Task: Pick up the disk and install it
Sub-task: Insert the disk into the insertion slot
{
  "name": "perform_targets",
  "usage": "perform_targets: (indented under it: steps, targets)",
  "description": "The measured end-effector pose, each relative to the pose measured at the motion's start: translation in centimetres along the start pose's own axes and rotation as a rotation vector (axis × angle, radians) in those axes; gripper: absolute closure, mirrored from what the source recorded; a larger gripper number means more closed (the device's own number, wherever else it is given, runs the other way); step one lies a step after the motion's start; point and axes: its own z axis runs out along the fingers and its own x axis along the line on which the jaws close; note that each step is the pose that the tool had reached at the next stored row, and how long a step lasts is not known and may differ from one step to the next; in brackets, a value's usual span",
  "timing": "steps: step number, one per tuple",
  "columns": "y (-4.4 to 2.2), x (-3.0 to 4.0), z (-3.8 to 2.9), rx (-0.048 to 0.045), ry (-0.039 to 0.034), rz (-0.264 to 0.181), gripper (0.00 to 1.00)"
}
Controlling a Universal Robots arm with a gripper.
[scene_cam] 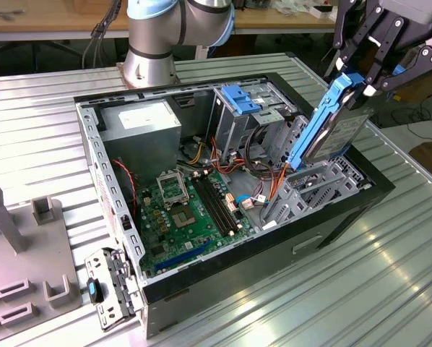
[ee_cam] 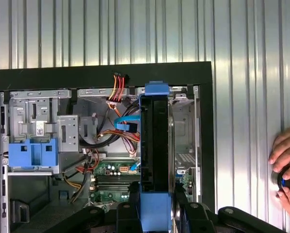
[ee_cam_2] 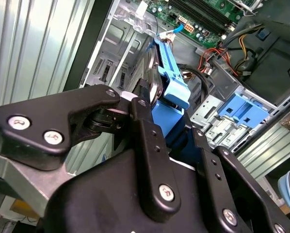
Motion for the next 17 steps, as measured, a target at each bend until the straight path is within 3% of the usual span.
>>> perform_targets:
  steps: [7,16,17]
  targets:
    - [0.74,-0.52,1.36,-0.0001,-0.0001,0.000,0.63]
    - [0.84,-0.93,2.39,-0.0007,-0.0016,0.013,0.63]
    - [0.86,-0.95,2.80,-0.0001,-0.0016,0.014,0.63]
